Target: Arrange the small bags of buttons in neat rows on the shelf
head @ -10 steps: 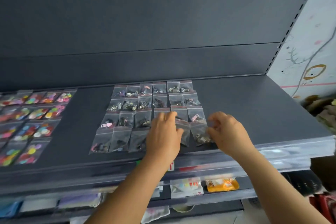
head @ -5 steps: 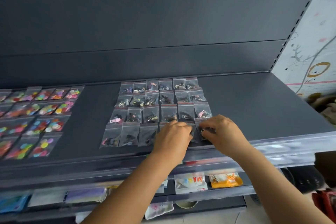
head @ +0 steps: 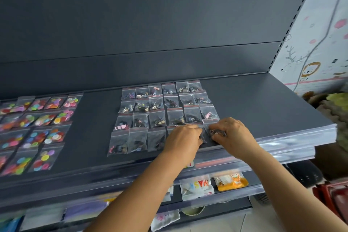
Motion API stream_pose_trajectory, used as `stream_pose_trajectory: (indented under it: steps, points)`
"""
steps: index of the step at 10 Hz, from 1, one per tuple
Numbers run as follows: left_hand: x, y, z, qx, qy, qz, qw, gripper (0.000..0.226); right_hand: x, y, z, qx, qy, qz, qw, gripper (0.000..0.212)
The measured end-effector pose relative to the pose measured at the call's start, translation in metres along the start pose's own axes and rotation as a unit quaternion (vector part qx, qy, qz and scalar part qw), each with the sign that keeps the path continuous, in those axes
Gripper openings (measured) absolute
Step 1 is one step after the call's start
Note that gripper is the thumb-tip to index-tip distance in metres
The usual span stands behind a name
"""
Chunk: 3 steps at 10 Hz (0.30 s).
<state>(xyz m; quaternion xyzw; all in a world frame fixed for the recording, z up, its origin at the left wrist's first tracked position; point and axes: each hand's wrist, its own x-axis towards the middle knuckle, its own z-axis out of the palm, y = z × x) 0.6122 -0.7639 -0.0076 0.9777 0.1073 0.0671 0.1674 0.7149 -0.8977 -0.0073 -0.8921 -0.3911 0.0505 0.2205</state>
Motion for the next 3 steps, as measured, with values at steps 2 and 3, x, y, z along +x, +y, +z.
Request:
stream_pose_trajectory:
  steps: [2, 3]
  points:
    - [-0.0012, 0.0009, -0.001, -0.021, 0.014, -0.015, 1.0, 0.034, -0.0001, 0.0025, 0.0005, 0.004, -0.007, 0.007, 1.0, 0.024]
    - [-0.0054, 0.0041, -0.0064, -0.048, 0.039, -0.034, 0.998, 0.045, 0.0002, 0.0014, -0.0032, 0.001, 0.003, 0.032, 0.999, 0.036]
